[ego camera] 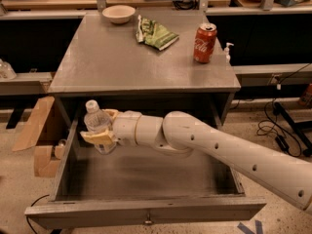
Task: Place blue plastic bottle into top drawer
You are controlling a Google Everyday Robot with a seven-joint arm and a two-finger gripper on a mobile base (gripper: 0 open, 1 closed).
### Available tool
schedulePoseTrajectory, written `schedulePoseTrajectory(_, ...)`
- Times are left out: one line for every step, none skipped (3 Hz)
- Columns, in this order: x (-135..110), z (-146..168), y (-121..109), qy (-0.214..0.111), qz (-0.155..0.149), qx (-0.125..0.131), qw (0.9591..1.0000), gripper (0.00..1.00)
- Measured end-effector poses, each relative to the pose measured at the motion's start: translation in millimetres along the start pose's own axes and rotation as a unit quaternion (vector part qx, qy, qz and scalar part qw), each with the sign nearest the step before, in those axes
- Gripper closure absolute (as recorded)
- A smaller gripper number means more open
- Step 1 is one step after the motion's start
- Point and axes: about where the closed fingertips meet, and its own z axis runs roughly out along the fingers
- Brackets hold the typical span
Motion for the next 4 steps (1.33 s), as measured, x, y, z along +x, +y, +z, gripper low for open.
schedulePoseTrajectory(33.5, -7.0, -6.8, 0.002, 0.011, 0.011, 0.9999, 1.0)
schedulePoseTrajectory(59.7, -14.3, -13.5, -0.001, 0.021, 0.019, 0.9996, 1.0)
schedulePoseTrajectory(59.1, -12.6, -12.0, -0.001, 0.021, 0.017, 0.9996, 0.82)
schedulePoseTrajectory(58.5, -11.2, -10.8, -0.002, 0.021, 0.015, 0.9997, 0.59)
